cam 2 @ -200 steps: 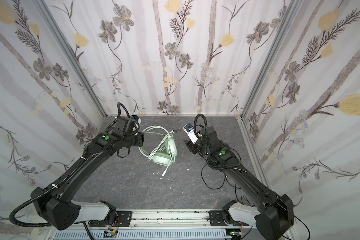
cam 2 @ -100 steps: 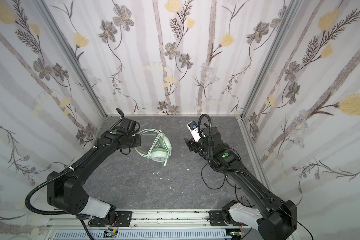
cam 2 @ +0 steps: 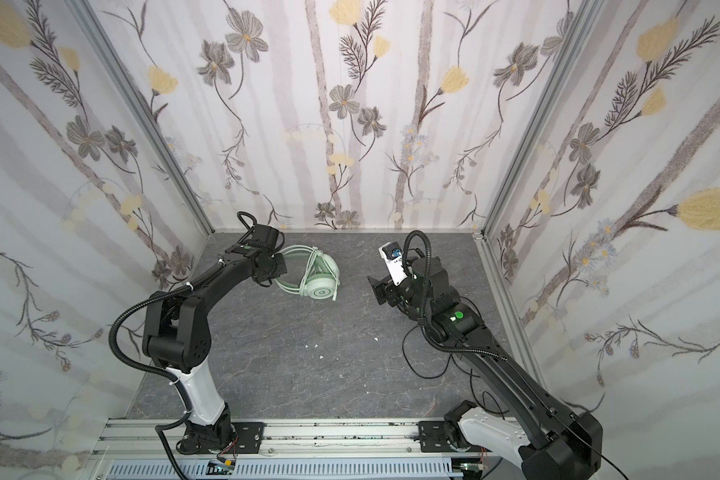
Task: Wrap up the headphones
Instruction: 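Release the wrapped green headset with the left gripper while the right gripper draws back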
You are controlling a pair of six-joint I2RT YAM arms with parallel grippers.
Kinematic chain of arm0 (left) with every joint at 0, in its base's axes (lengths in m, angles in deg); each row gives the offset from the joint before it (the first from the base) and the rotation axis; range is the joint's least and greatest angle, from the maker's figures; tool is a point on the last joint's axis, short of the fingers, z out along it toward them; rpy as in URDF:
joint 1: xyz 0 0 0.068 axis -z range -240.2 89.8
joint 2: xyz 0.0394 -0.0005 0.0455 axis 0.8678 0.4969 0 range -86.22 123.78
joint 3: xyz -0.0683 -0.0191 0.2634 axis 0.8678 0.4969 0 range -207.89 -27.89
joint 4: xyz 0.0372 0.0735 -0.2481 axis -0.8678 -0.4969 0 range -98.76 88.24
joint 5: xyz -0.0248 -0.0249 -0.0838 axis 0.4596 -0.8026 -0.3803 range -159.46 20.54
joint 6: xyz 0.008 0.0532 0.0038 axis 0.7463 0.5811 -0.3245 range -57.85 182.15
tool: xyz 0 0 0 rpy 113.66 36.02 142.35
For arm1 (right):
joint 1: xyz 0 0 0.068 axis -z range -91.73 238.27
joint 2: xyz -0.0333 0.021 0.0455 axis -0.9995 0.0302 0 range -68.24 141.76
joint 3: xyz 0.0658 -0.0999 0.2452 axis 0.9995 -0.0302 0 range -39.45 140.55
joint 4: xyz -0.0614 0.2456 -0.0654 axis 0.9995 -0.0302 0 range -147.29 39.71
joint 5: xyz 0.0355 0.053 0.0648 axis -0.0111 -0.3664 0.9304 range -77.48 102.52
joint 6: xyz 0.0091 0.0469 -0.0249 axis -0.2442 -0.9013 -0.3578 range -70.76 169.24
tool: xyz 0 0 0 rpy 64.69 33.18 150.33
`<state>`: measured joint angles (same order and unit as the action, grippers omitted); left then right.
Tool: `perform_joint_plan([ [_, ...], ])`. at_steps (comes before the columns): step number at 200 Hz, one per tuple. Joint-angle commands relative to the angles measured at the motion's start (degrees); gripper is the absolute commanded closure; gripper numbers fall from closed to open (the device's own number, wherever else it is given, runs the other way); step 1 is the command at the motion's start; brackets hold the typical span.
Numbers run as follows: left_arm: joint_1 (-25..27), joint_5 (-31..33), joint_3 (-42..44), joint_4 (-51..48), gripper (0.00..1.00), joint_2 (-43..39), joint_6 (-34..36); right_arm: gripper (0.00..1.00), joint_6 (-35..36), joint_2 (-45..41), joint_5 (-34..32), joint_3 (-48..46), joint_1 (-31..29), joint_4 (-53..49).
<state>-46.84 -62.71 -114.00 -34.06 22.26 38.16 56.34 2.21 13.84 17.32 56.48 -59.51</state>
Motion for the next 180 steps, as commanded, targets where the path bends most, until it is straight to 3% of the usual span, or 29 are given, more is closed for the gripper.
perform_joint_plan([
  [1,-0.83,-1.8,-2.25,4.82,1.0,3.03,-2.4,0.06,-1.16,-0.53,-0.68,-0.17,-0.11,2.19],
  [75,-2.81,-4.99,-3.19,11.67,1.0,9.77,-8.65,0.01,-1.38,-1.27,-2.24,0.35,-0.09,0.73],
  [137,-2.88,-4.68,-6.0,10.4,1.0,13.85,-10.12,0.0,-0.67,0.45,-2.39,1.74,-0.11,1.02],
  [180,-2.86,-4.46,-5.58,10.08,0.74,14.03,-10.15,0.0,-0.27,2.27,-1.69,2.35,0.01,2.32],
])
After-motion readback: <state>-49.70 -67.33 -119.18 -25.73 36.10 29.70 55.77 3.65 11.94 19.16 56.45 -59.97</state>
